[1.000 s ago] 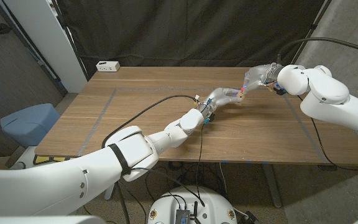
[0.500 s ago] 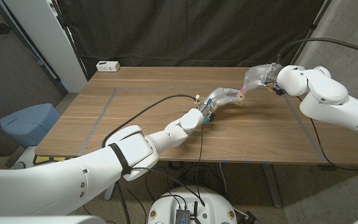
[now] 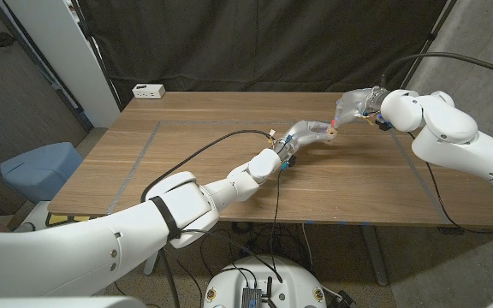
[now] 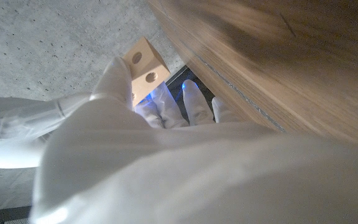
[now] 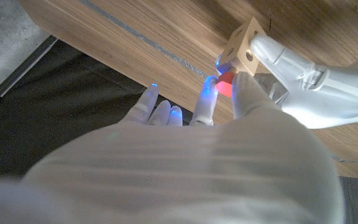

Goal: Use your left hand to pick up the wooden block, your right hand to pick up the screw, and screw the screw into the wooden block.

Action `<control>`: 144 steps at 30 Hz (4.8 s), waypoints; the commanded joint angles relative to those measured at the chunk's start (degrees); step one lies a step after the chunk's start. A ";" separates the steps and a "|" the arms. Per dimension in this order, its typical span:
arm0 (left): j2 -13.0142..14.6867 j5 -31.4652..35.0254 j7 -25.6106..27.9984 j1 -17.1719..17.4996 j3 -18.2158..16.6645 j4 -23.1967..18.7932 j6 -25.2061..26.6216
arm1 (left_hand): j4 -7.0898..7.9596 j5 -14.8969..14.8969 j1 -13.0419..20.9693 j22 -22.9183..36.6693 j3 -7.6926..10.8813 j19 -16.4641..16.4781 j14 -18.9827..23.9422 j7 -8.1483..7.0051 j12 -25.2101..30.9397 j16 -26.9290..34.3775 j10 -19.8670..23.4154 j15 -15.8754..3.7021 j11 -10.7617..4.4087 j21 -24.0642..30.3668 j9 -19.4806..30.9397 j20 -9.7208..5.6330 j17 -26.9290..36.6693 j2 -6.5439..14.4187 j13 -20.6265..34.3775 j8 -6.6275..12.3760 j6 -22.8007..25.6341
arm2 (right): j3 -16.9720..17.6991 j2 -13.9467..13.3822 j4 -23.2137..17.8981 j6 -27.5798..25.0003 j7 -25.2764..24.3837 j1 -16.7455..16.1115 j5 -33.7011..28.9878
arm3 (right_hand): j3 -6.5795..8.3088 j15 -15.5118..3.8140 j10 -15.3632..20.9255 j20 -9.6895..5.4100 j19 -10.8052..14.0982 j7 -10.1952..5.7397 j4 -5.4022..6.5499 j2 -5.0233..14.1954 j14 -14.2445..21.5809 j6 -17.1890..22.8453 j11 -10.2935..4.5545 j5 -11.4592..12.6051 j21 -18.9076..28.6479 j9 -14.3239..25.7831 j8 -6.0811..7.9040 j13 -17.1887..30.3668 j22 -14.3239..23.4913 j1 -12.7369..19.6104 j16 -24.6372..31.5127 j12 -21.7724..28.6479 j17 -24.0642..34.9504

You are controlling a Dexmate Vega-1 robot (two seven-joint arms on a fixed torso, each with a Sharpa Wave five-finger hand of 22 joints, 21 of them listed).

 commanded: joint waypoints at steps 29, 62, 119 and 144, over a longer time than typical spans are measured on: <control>-0.11 -0.73 -0.55 -0.35 0.19 0.16 1.31 | 1.78 0.35 -1.30 0.23 2.43 0.42 0.42 -0.29 0.30 -0.08 0.64 -6.13 0.08 0.42 0.27 0.15 0.23 2.39 0.25 0.58 1.18 | -0.84 0.85 1.08 0.26 0.19 0.81 -0.36 | 0.57 0.52 -1.45 0.37 0.09 -0.29 -0.49 -0.39 -0.32 -6.15 0.49 -0.10 -0.07 0.22 -1.50 0.27 0.24 0.37 -0.18 -0.67 0.15; -0.11 -0.14 -0.25 0.05 0.28 -0.06 -0.08 | 1.88 0.35 -1.54 0.23 2.58 0.38 0.52 -0.24 0.31 -0.10 0.69 -6.06 0.10 0.41 0.27 0.19 0.19 2.53 0.21 0.55 1.13 | 0.21 0.30 -0.25 -0.77 -3.16 -1.56 -0.55 | 0.22 -0.75 1.75 -0.10 2.08 -0.21 -0.04 0.79 1.78 0.25 -0.11 -0.36 0.48 1.51 2.75 0.18 0.24 0.98 0.91 0.33 0.43; 0.08 0.95 0.41 0.52 -0.06 -0.34 -1.51 | 1.79 0.37 -1.73 0.24 2.95 0.55 0.86 -0.08 0.34 -0.07 0.64 -5.92 0.15 0.48 0.28 0.29 0.11 2.64 0.21 0.59 1.23 | -0.40 0.57 -0.50 -2.29 -3.96 -1.75 -2.69 | -3.37 -2.92 12.05 -1.92 6.69 2.11 2.05 3.10 7.64 12.49 -1.81 -0.57 0.97 -0.57 6.74 -0.48 0.30 -4.73 3.01 2.88 0.49; -0.08 0.12 -0.29 0.06 0.03 -0.06 -0.37 | 1.73 0.38 -1.70 0.24 3.08 0.59 0.84 -0.11 0.36 -0.05 0.58 -5.85 0.14 0.50 0.29 0.36 0.15 2.72 0.24 0.61 1.27 | -2.36 3.34 1.37 -3.65 -3.63 -0.43 -6.01 | -4.92 -3.75 16.69 -2.19 8.20 1.92 2.70 4.85 11.19 20.99 -2.61 -0.49 0.90 -1.92 8.69 -1.09 0.36 -7.47 4.18 3.56 0.44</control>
